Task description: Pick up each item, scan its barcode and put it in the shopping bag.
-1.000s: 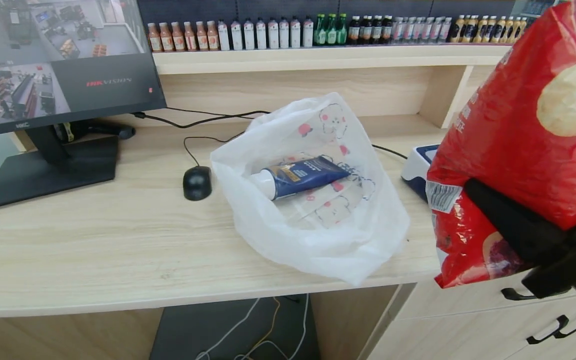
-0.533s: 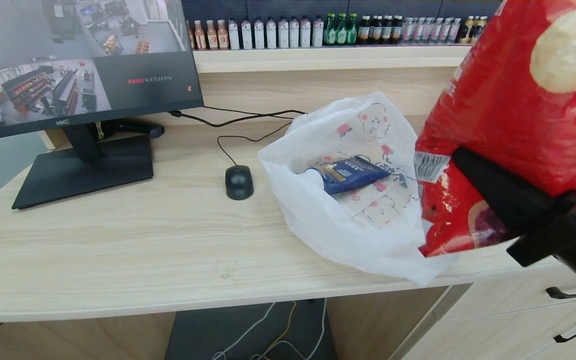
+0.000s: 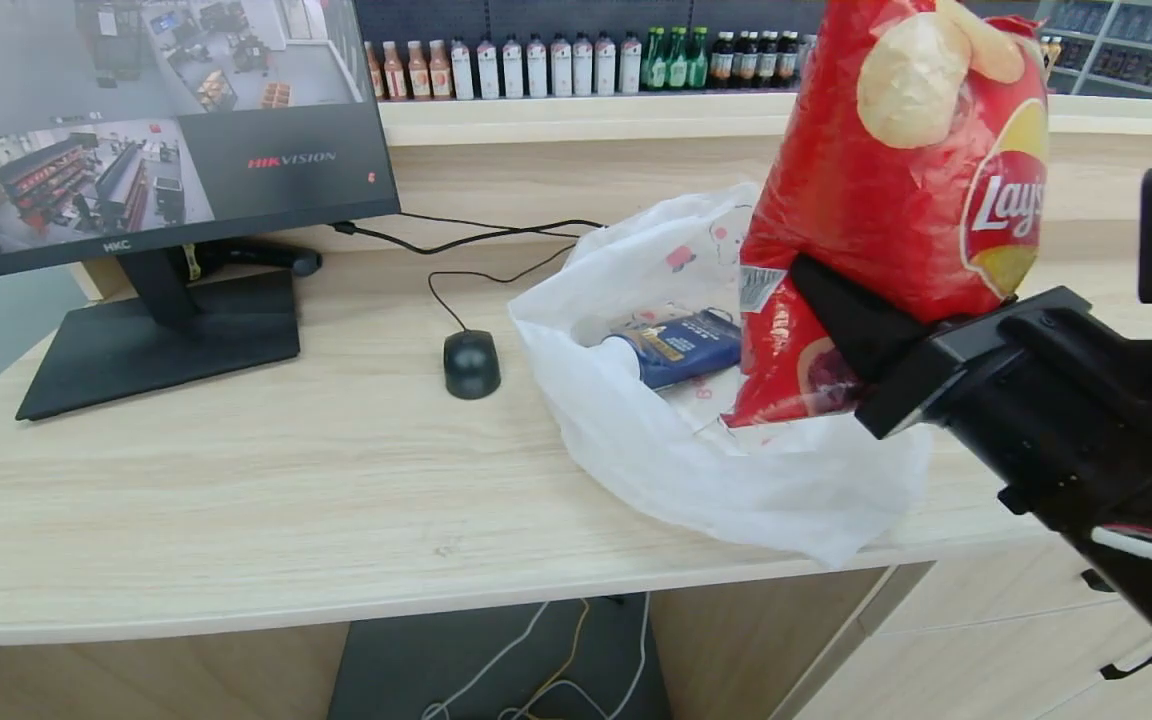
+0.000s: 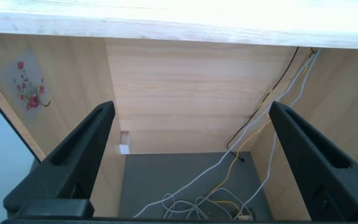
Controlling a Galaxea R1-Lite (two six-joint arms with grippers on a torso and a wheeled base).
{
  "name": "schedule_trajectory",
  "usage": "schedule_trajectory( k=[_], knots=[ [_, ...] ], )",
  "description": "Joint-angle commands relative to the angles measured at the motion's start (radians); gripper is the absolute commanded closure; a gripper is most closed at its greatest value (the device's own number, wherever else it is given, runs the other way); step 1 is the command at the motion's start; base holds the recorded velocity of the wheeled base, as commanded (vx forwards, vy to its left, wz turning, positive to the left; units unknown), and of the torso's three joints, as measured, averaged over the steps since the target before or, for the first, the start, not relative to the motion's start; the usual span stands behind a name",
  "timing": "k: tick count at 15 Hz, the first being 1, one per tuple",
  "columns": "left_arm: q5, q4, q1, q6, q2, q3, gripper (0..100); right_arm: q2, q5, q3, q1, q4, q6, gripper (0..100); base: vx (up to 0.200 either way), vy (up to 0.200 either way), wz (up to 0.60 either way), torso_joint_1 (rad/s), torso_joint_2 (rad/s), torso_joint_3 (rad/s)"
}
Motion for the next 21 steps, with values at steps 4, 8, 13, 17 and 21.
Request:
schedule_trajectory(
  k=[4,8,13,17,21],
  knots=[
    [0.000,0.000,0.000,0.000,0.000,0.000,0,0.169,-0.015,-0.135,-0.049,-0.013,0.008,100,0.000,0.000,0.00,0.000,0.00,0.000],
    [0.000,0.000,-0.002,0.000,0.000,0.000,0,0.226,-0.041,-0.158,-0.062,-0.025,0.010,100,0.000,0.000,0.00,0.000,0.00,0.000],
    [0.000,0.000,0.000,0.000,0.000,0.000,0,0.261,-0.042,-0.123,-0.062,-0.042,0.010,100,0.000,0.000,0.00,0.000,0.00,0.000],
    [0.000,0.000,0.000,0.000,0.000,0.000,0,0.273,-0.039,-0.080,-0.057,-0.048,0.017,100,0.000,0.000,0.00,0.000,0.00,0.000],
    [0.000,0.000,0.000,0.000,0.000,0.000,0,0.259,-0.038,-0.036,-0.043,-0.048,0.027,100,0.000,0.000,0.00,0.000,0.00,0.000]
  ],
)
